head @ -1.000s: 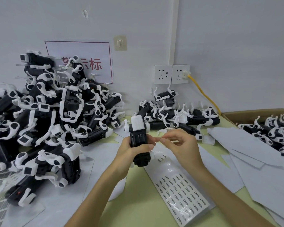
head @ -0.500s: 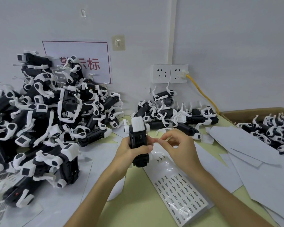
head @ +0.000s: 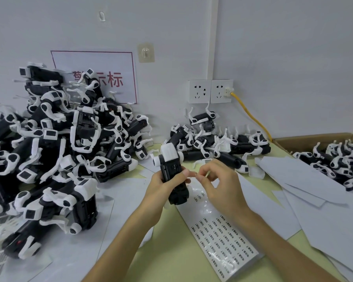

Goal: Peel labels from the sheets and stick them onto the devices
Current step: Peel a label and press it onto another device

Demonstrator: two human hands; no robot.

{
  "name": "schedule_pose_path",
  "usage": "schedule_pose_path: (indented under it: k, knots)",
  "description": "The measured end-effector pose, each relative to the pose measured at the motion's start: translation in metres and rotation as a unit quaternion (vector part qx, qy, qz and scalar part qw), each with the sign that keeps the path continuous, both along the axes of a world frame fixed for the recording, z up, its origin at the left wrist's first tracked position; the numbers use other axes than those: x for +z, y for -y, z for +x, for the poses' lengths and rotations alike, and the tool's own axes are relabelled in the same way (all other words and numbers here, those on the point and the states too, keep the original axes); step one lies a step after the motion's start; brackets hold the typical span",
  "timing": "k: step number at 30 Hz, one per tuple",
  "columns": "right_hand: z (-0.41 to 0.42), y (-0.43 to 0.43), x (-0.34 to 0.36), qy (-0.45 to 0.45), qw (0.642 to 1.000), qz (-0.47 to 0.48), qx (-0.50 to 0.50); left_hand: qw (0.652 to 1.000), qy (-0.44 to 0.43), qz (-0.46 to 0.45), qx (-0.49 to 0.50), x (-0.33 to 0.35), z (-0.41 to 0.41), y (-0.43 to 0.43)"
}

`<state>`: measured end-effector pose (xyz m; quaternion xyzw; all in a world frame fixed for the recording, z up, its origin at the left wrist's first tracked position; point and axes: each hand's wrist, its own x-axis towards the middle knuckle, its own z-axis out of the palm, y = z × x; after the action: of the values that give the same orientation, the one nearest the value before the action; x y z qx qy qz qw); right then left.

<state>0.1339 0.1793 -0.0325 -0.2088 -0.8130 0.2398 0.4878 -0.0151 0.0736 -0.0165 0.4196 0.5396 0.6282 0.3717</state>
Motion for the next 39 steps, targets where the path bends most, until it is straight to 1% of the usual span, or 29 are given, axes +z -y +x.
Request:
schedule_pose_path:
  k: [5,7,8,10,12,15,19,21,23,24,27,30,32,35,37,39]
  knots:
    - [0.002,0.002,0.004,-0.019,1.0,0.0,-0.009,0.999,0.033,0.008,0.015,-0.001,-0.003,-0.001]
    - [0.002,0.003,0.008,-0.043,0.999,-0.026,-0.008,0.998,0.055,0.012,0.019,0.0,-0.006,-0.002]
    - [0.003,0.004,0.009,-0.054,0.997,-0.049,0.003,0.997,0.076,0.014,0.012,0.001,-0.007,-0.002]
    - [0.004,0.008,0.012,-0.055,0.992,-0.105,0.038,0.988,0.153,0.027,0.005,0.001,-0.007,-0.004]
    - [0.003,0.011,0.011,-0.022,0.987,-0.142,0.068,0.977,0.211,0.041,0.004,0.001,-0.007,-0.006]
    - [0.0,0.013,0.005,0.026,0.981,-0.171,0.088,0.974,0.219,0.05,-0.012,0.0,-0.004,-0.008]
    - [-0.003,0.011,0.003,0.02,0.981,-0.18,0.071,0.971,0.227,0.052,-0.054,0.0,0.001,-0.008]
    - [-0.004,0.011,0.004,0.008,0.981,-0.184,0.067,0.974,0.211,0.044,-0.074,0.0,0.003,-0.009]
    - [-0.004,0.009,0.004,-0.017,0.98,-0.188,0.065,0.979,0.192,0.022,-0.066,0.0,0.001,-0.009]
    - [-0.003,0.009,0.005,-0.035,0.979,-0.191,0.065,0.985,0.166,0.007,-0.054,-0.001,-0.002,-0.01]
    - [-0.002,0.007,0.008,-0.085,0.976,-0.193,0.06,0.998,0.048,-0.035,-0.021,-0.002,-0.009,-0.008]
    - [-0.002,0.006,0.01,-0.128,0.97,-0.204,0.041,0.998,-0.014,-0.047,-0.032,-0.003,-0.009,-0.006]
    - [0.0,0.004,0.012,-0.169,0.961,-0.22,0.027,0.999,-0.041,-0.034,-0.009,-0.003,-0.01,-0.005]
    - [0.005,-0.003,0.016,-0.225,0.945,-0.238,0.01,0.995,-0.054,0.038,0.077,-0.006,-0.013,-0.006]
    - [0.008,-0.006,0.019,-0.249,0.937,-0.246,0.007,0.983,-0.065,0.087,0.148,-0.007,-0.016,-0.004]
    - [0.009,-0.008,0.02,-0.252,0.932,-0.261,0.017,0.969,-0.094,0.115,0.197,-0.006,-0.017,-0.002]
